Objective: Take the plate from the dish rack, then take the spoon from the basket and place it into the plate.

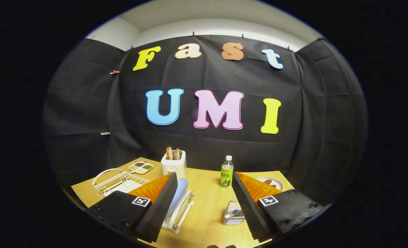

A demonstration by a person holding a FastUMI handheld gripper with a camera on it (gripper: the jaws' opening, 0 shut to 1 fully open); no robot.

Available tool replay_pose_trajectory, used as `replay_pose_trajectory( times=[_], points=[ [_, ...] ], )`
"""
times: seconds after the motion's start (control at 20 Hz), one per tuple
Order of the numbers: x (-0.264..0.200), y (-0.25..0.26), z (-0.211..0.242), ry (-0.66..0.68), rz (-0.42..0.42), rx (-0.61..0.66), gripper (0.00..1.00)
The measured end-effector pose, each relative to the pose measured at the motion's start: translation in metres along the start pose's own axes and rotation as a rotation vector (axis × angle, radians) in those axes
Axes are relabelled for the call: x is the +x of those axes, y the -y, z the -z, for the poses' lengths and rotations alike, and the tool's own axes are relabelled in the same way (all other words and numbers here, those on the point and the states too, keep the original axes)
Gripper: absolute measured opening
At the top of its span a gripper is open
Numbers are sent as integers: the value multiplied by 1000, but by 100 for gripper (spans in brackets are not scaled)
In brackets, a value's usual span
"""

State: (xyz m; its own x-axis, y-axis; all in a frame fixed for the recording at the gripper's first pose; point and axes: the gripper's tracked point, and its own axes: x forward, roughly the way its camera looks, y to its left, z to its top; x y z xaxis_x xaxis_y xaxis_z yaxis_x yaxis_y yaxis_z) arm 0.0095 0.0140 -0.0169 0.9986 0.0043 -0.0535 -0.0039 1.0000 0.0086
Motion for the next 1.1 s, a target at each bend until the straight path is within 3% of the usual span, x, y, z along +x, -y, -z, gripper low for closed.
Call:
replay_pose_trajectory(
  times=[0.75,1.1],
  points=[
    [15,-7,6,-38,5,-15,98],
    [48,-29,14,-134,-33,-30,98]
  ],
)
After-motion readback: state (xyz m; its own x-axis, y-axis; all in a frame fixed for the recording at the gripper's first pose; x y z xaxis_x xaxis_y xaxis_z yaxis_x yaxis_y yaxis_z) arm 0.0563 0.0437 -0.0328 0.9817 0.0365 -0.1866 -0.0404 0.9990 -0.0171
